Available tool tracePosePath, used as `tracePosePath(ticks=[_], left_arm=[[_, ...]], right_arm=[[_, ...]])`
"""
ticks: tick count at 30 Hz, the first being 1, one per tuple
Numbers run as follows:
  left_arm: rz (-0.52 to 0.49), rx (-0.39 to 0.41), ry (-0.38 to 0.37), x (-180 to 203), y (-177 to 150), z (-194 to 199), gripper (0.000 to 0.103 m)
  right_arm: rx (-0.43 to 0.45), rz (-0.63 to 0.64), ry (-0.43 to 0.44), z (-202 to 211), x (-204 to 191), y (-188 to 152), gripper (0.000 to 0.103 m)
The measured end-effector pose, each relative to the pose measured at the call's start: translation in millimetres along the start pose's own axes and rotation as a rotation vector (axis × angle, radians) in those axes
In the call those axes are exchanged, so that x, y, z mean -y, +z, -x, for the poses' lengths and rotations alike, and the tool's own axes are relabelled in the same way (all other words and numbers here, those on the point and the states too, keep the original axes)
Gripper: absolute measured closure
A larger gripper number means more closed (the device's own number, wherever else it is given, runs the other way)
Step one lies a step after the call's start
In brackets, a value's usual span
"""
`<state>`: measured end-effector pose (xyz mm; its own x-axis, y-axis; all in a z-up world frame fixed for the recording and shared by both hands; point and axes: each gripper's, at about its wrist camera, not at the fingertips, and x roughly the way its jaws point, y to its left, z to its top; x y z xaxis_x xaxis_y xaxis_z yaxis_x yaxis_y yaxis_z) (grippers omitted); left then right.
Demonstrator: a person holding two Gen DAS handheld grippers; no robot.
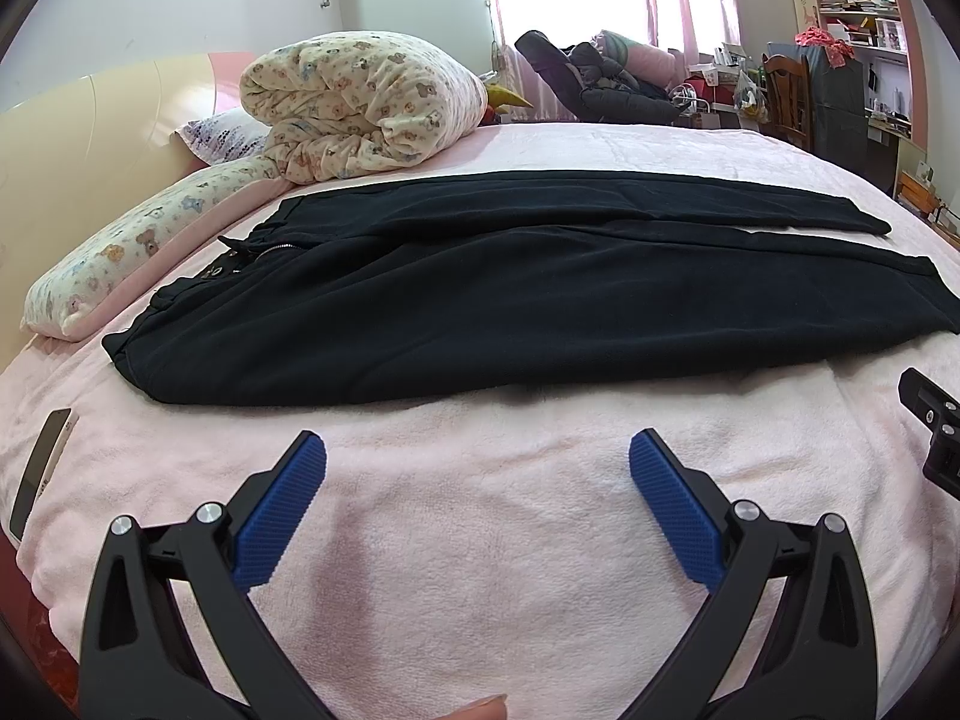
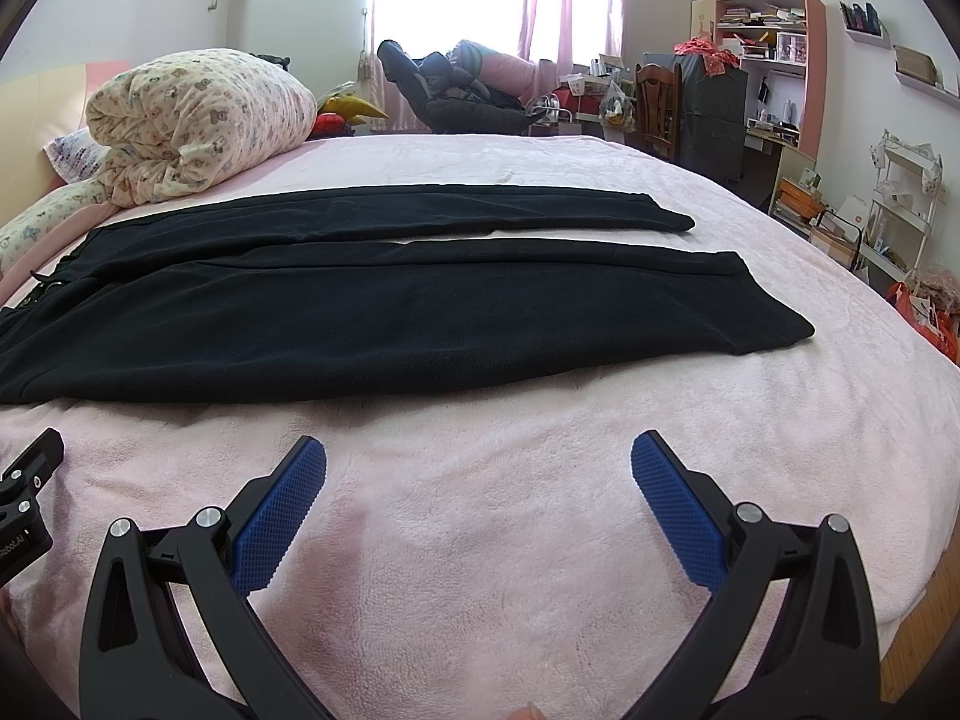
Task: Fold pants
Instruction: 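Lower the right tool onto the trouser leg hems and close on them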
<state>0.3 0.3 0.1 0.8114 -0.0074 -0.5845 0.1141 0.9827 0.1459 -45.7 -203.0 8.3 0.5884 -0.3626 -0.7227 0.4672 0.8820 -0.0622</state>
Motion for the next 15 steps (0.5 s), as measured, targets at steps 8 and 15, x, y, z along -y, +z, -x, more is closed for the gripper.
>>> tracePosePath(ticks=[8, 15], left_arm=[[0.000, -0.002, -0.006, 1.3, 2.4, 1.0, 0.002], [0.015, 0.049, 0.005, -2.7, 21.3, -1.1, 0.002]], right_arm=[[0.010, 0.018, 0.002, 1.4, -0.2, 3.6, 0.001], [0.060, 0.078, -0.010, 2.6, 8.7, 29.4, 0.001]])
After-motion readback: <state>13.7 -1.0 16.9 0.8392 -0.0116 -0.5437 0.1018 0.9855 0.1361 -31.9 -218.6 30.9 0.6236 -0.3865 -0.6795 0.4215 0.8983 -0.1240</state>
